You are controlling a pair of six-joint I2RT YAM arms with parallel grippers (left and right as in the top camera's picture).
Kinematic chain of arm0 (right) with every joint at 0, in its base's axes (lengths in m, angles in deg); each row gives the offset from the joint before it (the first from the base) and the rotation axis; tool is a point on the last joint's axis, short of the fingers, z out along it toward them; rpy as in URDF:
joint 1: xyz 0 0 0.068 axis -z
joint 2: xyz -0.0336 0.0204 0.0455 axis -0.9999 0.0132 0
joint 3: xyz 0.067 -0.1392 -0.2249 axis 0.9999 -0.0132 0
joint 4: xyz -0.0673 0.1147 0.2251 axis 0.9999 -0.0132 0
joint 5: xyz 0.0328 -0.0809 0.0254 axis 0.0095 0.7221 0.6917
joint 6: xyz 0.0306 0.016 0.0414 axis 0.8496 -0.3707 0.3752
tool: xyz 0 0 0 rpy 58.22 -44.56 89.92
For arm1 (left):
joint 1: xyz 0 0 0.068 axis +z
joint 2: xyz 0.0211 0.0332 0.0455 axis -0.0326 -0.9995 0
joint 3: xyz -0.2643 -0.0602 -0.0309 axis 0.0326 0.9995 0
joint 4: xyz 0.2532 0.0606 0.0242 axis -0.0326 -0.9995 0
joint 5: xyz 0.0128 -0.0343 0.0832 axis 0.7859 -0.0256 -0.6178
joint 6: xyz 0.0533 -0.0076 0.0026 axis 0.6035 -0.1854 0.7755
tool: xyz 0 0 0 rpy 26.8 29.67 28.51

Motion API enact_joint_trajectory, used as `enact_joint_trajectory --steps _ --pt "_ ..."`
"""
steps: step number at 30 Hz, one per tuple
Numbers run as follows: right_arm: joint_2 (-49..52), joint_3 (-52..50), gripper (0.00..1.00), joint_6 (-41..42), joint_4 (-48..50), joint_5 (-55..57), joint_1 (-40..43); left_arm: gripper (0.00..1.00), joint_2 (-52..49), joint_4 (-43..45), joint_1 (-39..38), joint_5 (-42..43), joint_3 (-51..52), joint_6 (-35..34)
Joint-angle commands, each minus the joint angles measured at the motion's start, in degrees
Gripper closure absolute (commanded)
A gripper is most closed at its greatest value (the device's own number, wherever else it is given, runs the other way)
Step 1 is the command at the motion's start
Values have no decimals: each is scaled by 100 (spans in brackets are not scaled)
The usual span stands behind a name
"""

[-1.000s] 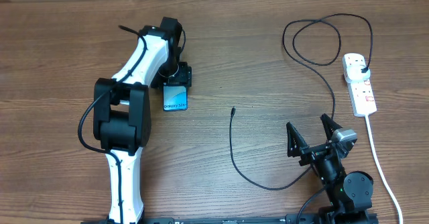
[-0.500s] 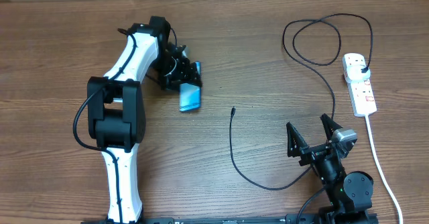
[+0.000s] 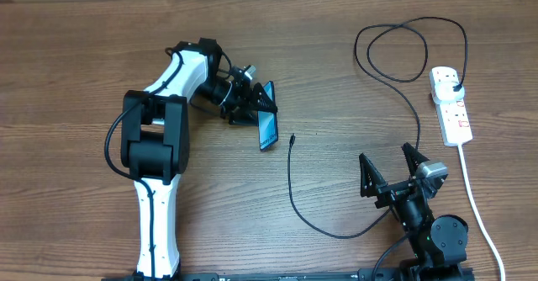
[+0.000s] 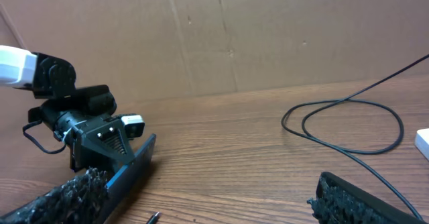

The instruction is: Plug charger to phone and switch on socket

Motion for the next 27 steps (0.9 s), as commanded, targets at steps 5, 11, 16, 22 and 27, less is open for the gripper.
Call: enact_joint_trajectory --steps 5,11,16,22,27 --pt "-52 68 0 612 184 -706 -13 36 -127 -280 -11 743 94 734" --pt "173 1163 0 793 -599 -686 -11 36 -127 -297 -11 907 94 911" --pt "1427 2992 0 793 -1965 -697 -13 36 -127 -302 -13 1163 94 1001" --pt "3810 5803 0 767 -4428 -848 -17 36 -127 -302 -13 1257 94 1012" --pt "5552 7499 0 767 -5681 -1836 -17 35 -127 -304 -26 1388 94 1014"
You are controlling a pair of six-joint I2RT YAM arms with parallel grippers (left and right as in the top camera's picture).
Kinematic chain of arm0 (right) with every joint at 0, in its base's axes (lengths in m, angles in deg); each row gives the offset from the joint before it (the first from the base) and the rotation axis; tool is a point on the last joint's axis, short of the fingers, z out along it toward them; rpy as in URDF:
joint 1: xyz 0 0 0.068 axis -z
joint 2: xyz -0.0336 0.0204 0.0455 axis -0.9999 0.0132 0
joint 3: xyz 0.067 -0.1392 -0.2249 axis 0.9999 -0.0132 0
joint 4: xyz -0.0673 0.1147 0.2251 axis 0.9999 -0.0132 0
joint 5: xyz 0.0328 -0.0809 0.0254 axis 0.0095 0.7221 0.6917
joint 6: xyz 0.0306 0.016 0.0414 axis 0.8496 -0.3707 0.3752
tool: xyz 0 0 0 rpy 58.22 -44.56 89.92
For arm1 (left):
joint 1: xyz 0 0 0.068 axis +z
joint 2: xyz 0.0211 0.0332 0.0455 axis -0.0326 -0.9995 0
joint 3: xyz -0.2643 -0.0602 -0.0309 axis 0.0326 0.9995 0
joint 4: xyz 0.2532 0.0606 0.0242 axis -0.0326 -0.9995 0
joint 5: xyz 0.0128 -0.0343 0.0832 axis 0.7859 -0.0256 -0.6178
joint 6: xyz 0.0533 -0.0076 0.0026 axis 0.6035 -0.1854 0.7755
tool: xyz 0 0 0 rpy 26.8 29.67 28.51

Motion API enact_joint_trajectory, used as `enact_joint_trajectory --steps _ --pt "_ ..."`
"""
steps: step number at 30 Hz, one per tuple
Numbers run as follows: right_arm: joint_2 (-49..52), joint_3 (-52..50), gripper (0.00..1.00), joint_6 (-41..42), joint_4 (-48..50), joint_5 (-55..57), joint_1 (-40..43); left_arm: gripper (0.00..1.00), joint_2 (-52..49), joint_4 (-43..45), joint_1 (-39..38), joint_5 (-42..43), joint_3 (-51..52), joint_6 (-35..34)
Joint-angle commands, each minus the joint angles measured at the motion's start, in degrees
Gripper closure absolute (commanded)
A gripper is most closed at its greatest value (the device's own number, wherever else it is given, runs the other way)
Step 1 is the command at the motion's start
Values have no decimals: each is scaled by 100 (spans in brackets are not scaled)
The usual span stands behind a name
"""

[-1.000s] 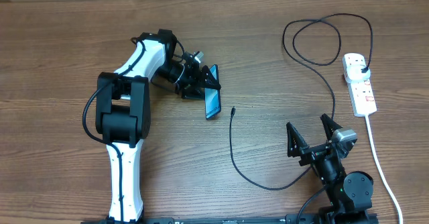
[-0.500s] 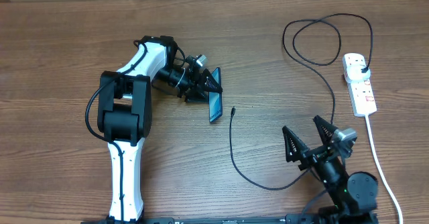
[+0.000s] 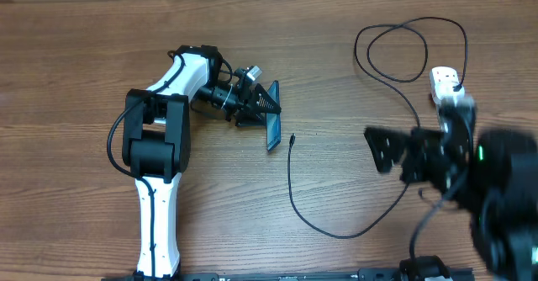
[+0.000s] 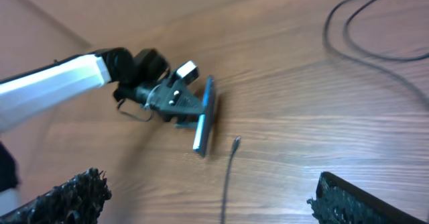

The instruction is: Plug charger to phone and switch on socket

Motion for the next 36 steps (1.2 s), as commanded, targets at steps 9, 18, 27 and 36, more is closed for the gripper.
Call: enact_joint_trajectory --steps 9,18,27,36 --pt "2623 778 25 7 -81 -1563 -627 36 -44 -33 -140 514 0 173" --pt "4085 776 25 649 317 160 -1685 35 -44 -39 -278 505 0 304" --pt "5460 776 25 852 962 173 -2118 35 -46 -57 -282 494 0 302" --pt "5858 776 33 931 1635 201 -2568 34 -46 -2 -282 490 0 302"
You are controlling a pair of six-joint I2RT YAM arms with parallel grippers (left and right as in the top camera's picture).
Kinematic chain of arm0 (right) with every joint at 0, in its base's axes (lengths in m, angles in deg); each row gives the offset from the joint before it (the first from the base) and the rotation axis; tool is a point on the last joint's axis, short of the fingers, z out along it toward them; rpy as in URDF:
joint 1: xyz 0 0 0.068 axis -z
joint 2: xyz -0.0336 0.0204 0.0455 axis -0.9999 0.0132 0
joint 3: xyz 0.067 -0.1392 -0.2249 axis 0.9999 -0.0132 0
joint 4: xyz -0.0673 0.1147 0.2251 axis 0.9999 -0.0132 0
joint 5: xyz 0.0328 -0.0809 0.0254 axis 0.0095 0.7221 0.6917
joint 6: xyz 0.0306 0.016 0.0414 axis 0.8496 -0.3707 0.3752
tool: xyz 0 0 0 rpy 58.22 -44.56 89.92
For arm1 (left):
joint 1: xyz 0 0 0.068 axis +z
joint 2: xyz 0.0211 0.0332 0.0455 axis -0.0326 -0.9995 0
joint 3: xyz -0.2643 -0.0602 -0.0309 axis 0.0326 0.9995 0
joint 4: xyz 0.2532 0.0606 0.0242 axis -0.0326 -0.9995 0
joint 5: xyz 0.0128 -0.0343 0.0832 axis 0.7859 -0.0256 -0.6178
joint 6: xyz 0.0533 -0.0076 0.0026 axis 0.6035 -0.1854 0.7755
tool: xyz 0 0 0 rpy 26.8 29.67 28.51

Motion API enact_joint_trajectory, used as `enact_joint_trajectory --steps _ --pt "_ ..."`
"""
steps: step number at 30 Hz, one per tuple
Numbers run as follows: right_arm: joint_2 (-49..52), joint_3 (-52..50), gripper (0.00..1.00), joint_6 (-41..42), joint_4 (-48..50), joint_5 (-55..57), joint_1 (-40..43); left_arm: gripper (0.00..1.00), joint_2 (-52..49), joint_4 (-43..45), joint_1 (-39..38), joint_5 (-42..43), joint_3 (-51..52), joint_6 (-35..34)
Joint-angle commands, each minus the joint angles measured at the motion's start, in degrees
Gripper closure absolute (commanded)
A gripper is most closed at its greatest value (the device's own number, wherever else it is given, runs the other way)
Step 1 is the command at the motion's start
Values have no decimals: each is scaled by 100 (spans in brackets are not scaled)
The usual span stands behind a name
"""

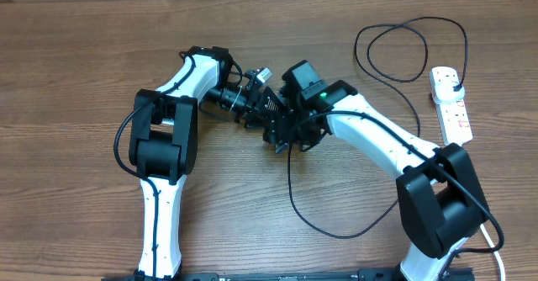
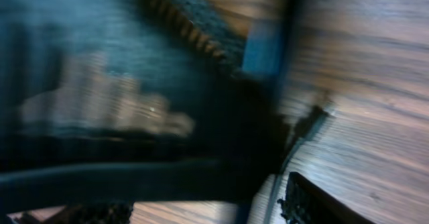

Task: Plug charger to phone and switch on socket
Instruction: 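Bring the right gripper to the phone and grasp its edge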

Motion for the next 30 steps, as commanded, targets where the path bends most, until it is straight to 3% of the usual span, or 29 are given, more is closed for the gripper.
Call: enact_joint_trajectory --steps 1,10,14,20,28,30 --pt "-13 28 34 39 212 173 -142 34 -46 4 -20 295 0 136" --pt "-13 28 43 317 234 940 -164 34 -46 22 -15 -151 0 129" --pt "-13 28 54 317 297 940 -164 34 -46 70 -15 -166 0 125" --pt "-13 28 81 339 326 935 -164 33 -46 92 -15 -164 0 122" --pt "-13 28 96 337 328 935 -164 27 -46 149 -15 -125 0 125" --pt "-13 28 96 332 326 938 -157 27 -46 146 -4 7 0 129"
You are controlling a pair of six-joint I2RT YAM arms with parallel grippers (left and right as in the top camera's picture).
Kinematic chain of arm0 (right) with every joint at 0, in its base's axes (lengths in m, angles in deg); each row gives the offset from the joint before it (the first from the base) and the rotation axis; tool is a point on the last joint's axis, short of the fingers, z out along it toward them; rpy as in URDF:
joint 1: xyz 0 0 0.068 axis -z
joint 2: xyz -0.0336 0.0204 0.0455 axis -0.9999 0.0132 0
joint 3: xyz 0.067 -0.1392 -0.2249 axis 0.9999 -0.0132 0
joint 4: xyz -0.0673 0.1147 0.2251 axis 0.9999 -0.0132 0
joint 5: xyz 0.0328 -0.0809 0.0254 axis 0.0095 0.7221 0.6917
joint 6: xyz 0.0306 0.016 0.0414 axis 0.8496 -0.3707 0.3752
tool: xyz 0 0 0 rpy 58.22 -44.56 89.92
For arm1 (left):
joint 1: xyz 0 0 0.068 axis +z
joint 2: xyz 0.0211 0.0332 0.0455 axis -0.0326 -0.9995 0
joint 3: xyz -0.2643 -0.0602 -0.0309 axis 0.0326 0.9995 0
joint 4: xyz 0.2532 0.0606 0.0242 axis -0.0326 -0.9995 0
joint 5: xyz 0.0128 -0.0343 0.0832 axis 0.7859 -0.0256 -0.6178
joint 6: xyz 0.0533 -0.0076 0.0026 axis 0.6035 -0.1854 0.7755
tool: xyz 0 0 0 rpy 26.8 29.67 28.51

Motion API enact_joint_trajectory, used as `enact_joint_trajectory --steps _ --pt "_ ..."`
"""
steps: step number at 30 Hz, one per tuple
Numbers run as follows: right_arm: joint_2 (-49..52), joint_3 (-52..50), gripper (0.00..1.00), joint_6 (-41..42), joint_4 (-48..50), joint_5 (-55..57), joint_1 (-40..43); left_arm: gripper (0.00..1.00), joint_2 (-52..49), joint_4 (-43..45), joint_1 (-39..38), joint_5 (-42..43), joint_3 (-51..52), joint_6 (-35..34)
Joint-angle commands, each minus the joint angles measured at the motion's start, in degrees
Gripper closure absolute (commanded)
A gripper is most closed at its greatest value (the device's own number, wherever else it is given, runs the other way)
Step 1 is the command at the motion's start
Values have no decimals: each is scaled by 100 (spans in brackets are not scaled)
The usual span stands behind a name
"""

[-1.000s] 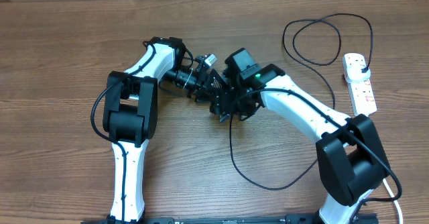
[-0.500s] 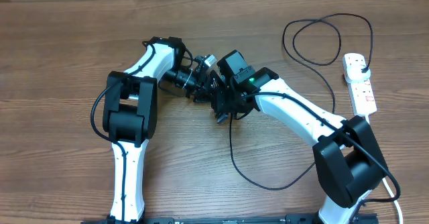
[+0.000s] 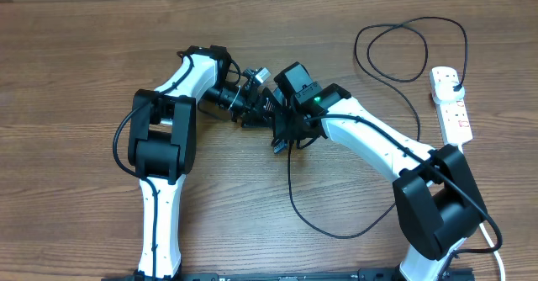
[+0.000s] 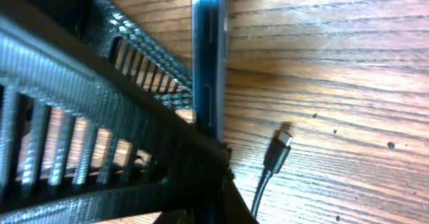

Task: Plug charger to phone and switch on socket
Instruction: 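Bring the right gripper to the phone and grasp its edge, then raise the phone upright held between both grippers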

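The phone stands on its long edge on the table, its blue rim facing the right wrist camera. My left gripper is shut on it, and one of its lattice fingers fills the left of the wrist view. My right gripper has reached across to the phone's near end. Its jaws appear drawn together there, and that end of the phone is hidden behind them. The charger plug lies loose on the wood just right of the phone, with its black cable trailing away.
A white power strip lies at the far right with the charger's adapter plugged into it. The cable loops lie at the back right. Both arms cross the middle of the wooden table.
My right gripper has stayed at the phone's near end. Its right finger, wide at the lower right of the wrist view before, now sits at the centre. The plug has not moved.
First my right arm was folded at the front right with its gripper open, while the left gripper held the phone tilted. Then the right arm was raised and the phone stood on edge. Later the right gripper was open at the phone. Now it has drawn together there.
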Motion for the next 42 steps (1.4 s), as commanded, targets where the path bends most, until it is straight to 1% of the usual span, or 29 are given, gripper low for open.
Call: enact_joint_trajectory --steps 1,3,6,7,12,14,17,21,26,33,39,42 --pt "-17 44 96 -39 105 -151 -15 27 -44 17 -15 494 0 122" --pt "-52 87 96 -66 105 -376 72 27 -44 15 44 1141 0 345" --pt "-138 168 96 -138 170 -1134 313 27 -44 -44 142 2332 0 883" --pt "-168 177 96 -208 205 -1403 404 25 -44 -105 168 2531 -2 1008" --pt "-199 175 96 -256 380 -2315 859 26 -22 -225 267 2531 -48 1377" --pt "-199 175 96 -264 516 -2763 1023 26 -2 -219 295 2531 -48 1386" --pt "-199 175 96 -492 756 -3563 1191 27 72 -229 313 2533 -94 1506" --pt "-199 175 96 -557 922 -4081 1325 27 304 -262 313 2533 -317 1513" --pt "-199 175 96 -557 1279 -4666 1462 27 960 -260 313 2531 -529 1508" --pt "-199 175 96 -557 1447 -4817 1515 32 2026 -245 332 2527 -758 1451" --pt "-199 177 96 -485 2531 -6035 1561 36 2625 -214 400 2524 -761 1438" --pt "-199 177 96 -417 2704 -6277 1687 36 2745 -212 503 2527 -761 1329"
